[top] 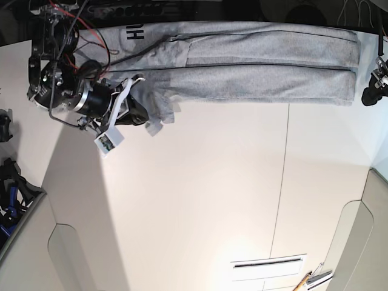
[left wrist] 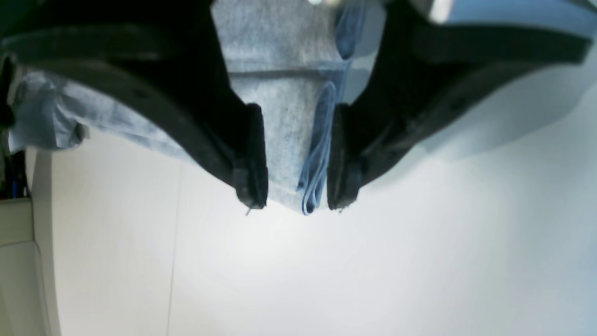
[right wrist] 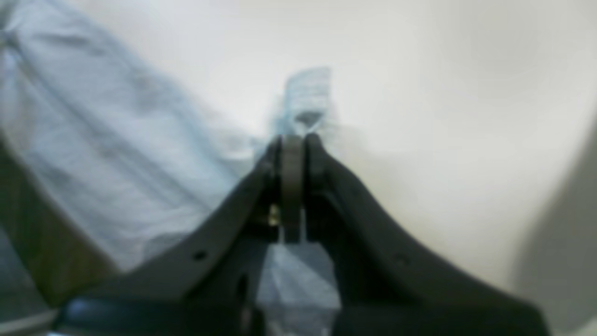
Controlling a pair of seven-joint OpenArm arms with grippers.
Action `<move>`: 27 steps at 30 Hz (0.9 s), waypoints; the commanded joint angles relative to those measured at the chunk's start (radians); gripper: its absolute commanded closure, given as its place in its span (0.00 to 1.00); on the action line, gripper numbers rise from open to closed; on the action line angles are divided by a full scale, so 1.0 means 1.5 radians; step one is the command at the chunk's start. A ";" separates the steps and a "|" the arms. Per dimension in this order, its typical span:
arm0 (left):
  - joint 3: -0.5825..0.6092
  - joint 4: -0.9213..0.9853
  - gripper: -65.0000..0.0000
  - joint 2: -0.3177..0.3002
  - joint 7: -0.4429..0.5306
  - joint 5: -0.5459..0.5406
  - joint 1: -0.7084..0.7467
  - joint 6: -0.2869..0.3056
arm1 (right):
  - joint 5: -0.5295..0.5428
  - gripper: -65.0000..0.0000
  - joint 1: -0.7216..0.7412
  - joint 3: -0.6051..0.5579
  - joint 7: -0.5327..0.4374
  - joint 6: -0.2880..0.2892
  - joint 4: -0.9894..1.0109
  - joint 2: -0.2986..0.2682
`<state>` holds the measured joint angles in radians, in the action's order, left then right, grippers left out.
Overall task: Fold the T-shirt properly
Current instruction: 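Hold the left gripper still and drag the right gripper's edge along the shirt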
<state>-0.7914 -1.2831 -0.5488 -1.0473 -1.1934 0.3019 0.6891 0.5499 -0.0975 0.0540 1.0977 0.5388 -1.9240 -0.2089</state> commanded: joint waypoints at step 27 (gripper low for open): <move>-0.006 -0.012 0.62 -0.013 0.018 -0.015 -0.002 0.006 | 0.006 0.75 -0.257 0.002 -0.004 0.005 -0.130 0.020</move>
<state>-0.7914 -1.2831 -0.5457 -1.0393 -1.1934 0.3019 0.6891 0.5423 -0.4824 0.0547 1.1095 0.5396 -2.1017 -0.1772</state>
